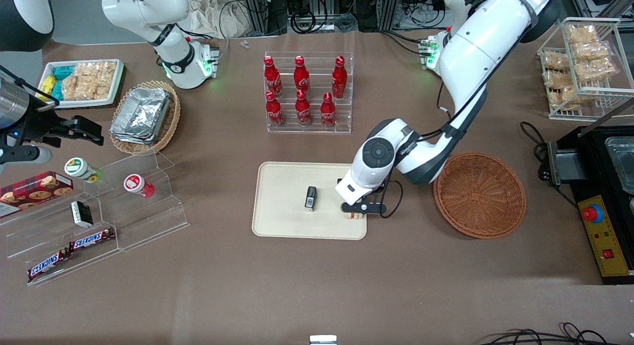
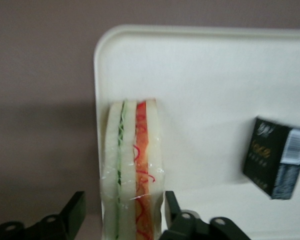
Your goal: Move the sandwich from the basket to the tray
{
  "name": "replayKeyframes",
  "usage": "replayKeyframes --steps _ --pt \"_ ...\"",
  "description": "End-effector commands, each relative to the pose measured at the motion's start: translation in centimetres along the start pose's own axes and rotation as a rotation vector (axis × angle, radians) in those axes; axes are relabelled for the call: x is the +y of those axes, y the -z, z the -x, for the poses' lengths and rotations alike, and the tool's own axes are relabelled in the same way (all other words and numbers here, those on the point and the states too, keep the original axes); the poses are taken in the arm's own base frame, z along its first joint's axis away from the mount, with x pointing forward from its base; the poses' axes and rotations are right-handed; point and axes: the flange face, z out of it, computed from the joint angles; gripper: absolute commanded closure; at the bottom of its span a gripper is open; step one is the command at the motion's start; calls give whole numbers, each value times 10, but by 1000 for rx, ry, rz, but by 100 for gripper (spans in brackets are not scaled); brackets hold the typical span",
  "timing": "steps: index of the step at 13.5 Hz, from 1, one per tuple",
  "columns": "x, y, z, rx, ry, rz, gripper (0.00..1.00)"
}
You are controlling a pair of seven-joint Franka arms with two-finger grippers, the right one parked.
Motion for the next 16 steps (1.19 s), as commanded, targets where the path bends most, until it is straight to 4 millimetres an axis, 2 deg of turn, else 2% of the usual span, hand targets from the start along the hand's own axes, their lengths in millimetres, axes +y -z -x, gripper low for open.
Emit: replayKeyframes --steps 1,2,3,4,5,7,9,10,11,12,13,15,16 --pt "-34 87 -16 74 73 -57 0" --pt "-50 111 -20 72 107 -65 0" --pt "-58 135 -19 71 132 -62 0" --pt "-70 158 -19 76 125 -62 0" --pt "-90 178 -21 48 120 -54 0" --pt "-120 227 -14 -13 67 -43 0" --pt "-165 271 -14 -60 54 -39 0" --pt "-176 291 -8 -76 12 -49 0" --pt "-206 309 -10 -74 22 -64 0" --pt "-230 329 -4 -63 42 -76 0" --pt "-243 350 10 -71 36 -77 0" --pt "-285 380 30 -103 16 -82 0" --pt "-297 393 39 -103 3 -77 0"
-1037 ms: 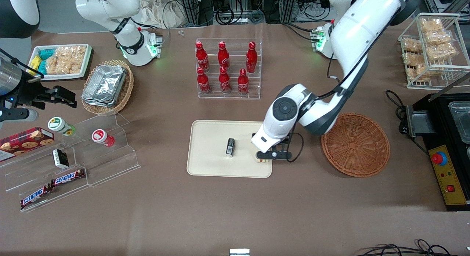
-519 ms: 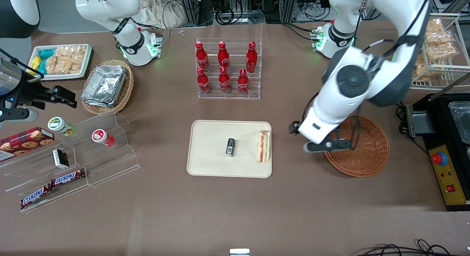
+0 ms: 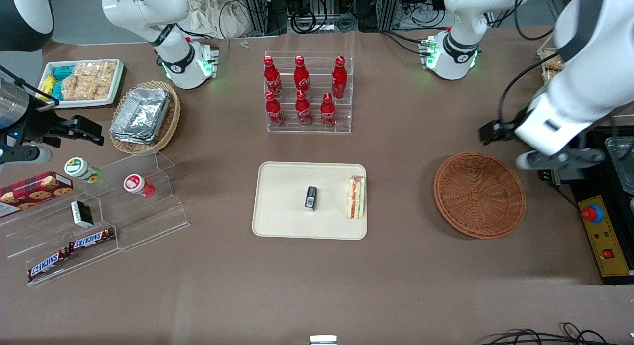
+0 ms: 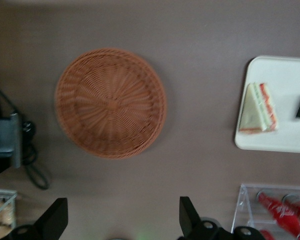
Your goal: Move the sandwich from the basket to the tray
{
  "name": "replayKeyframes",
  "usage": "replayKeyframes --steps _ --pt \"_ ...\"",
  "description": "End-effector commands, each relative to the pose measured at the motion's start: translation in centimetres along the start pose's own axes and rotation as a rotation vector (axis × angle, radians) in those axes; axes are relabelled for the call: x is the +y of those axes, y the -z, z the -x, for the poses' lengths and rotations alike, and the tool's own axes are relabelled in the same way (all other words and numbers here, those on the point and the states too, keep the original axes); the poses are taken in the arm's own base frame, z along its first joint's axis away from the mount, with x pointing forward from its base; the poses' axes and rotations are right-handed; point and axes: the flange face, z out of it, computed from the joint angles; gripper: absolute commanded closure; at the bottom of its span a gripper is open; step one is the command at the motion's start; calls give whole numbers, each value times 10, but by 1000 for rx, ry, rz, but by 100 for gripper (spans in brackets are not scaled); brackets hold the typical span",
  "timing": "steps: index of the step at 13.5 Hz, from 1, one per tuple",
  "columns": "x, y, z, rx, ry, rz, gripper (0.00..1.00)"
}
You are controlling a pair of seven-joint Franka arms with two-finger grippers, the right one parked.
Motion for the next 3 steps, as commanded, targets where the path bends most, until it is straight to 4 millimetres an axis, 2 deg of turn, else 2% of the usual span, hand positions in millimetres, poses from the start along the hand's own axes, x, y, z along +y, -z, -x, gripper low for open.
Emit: replayKeyframes --steps 1,3 --pt "-28 28 29 -4 -27 15 0" --pt "-30 33 29 6 -28 15 0"
